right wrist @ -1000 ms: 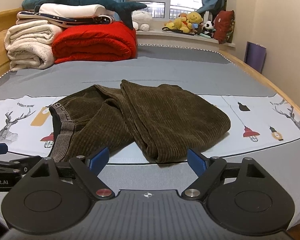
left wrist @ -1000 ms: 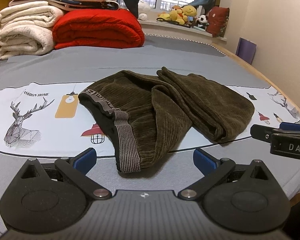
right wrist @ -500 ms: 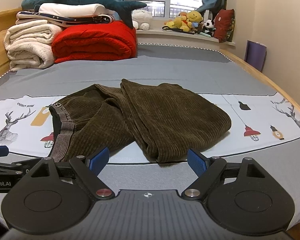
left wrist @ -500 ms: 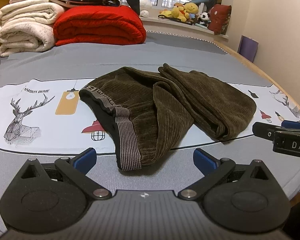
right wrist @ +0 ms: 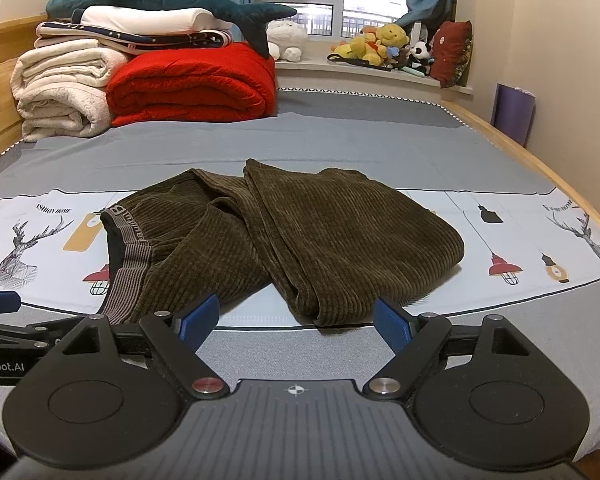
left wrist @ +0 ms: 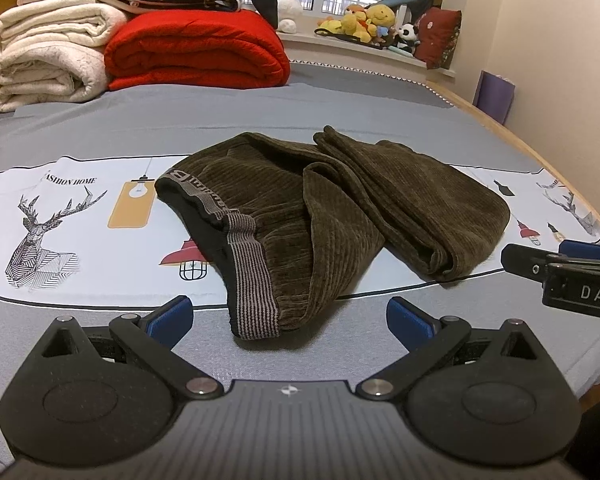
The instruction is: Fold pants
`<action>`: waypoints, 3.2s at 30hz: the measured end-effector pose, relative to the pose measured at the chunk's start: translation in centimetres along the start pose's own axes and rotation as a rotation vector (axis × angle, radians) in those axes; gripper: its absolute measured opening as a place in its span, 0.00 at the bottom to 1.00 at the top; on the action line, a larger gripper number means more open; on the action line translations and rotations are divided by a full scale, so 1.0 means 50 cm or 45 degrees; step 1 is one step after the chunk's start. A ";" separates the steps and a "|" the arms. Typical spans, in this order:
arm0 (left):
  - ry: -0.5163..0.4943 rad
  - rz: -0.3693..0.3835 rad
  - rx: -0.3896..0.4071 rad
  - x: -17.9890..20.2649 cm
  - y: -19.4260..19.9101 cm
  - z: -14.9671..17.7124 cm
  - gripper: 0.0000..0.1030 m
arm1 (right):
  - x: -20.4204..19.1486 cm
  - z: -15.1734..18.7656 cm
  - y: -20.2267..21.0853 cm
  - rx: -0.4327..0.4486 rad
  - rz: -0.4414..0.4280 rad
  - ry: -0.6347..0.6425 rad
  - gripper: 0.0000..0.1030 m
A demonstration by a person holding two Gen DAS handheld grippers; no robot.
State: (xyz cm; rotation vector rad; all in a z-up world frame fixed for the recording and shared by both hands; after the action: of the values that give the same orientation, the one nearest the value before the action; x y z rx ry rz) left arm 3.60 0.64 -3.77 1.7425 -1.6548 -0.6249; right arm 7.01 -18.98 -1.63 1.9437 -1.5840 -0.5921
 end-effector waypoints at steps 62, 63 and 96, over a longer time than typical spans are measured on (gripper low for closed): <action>-0.035 0.175 -0.410 -0.117 -0.330 -0.118 0.27 | -0.003 -0.006 -0.052 -0.088 -0.013 -0.013 0.39; -0.033 0.177 -0.381 -0.125 -0.318 -0.123 0.25 | 0.002 -0.001 -0.053 -0.097 -0.007 -0.027 0.39; 0.110 -0.079 -0.174 -0.367 -0.008 -0.060 0.52 | -0.096 -0.127 -0.031 0.063 -0.213 0.309 0.49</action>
State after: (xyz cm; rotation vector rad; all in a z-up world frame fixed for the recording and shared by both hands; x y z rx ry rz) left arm 4.39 19.25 -3.71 1.7037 -1.4693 -0.6656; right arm 11.27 -13.17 2.03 2.1102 -1.3071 -0.3679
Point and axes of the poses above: each gripper's, at about its wrist camera, not at the fingertips, and y roughly against the way its jaws point, x to its right, z to its underside, the point moved 5 cm from there along -y, roughly the way its jaws point, and after that the axes turned 5 degrees about -x, right-handed, at the moved point
